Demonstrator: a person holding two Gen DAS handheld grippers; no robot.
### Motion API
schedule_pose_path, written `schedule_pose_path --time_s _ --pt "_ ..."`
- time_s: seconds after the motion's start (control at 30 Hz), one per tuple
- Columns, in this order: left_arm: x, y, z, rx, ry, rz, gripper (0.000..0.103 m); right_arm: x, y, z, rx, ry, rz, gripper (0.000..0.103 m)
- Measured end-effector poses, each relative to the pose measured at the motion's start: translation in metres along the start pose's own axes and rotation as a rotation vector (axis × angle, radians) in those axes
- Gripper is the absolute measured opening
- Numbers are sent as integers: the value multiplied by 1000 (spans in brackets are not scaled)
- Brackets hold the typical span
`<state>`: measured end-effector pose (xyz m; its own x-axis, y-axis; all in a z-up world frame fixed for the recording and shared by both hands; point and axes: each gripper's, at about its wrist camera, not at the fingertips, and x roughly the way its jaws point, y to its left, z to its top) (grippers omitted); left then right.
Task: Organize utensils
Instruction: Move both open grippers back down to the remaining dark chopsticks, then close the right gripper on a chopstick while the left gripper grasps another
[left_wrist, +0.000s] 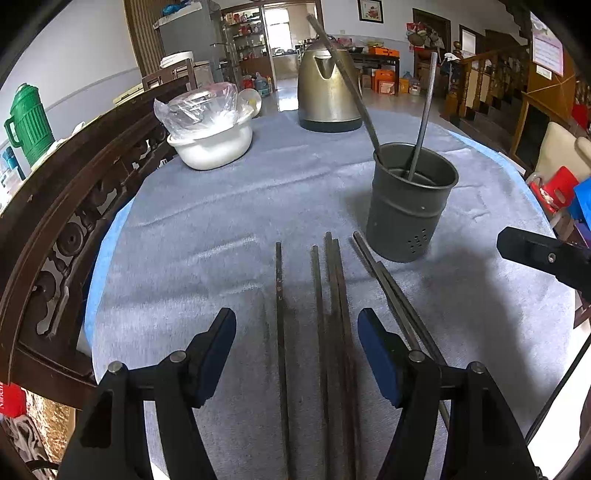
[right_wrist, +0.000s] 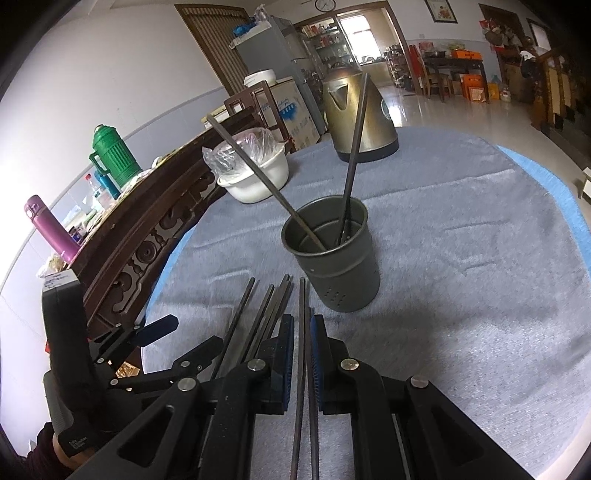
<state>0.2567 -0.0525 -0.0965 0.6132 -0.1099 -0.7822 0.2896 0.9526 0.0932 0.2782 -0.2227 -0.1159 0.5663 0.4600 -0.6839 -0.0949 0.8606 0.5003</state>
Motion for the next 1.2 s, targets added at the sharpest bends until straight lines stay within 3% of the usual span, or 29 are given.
schedule_pose_path --time_s 0.47,0.57,0.63,0.7,0.77,0.87,0.93,1.1,1.2 --pt "9 15 -5 -28 20 3 69 24 4 -5 9 71 -9 11" --pt "15 20 -7 -41 34 -1 69 31 2 -7 15 93 -16 25" --pt "21 27 -7 -65 52 -10 69 37 -1 -10 26 99 -17 47" --pt "26 37 -8 -96 69 -20 69 41 -5 -13 34 89 -18 53" --pt "32 46 -8 -126 83 -18 69 48 -9 -15 41 102 -32 53" --pt "43 61 -8 -168 109 -20 69 57 -15 -18 54 122 -41 41" --pt "50 69 -7 -192 128 -32 69 63 -17 -18 52 136 -46 39" --pt "64 78 -3 -224 163 -62 69 72 -9 -19 16 156 -54 35" --pt "71 78 -3 -226 186 -82 69 81 -6 -22 1 195 -63 27"
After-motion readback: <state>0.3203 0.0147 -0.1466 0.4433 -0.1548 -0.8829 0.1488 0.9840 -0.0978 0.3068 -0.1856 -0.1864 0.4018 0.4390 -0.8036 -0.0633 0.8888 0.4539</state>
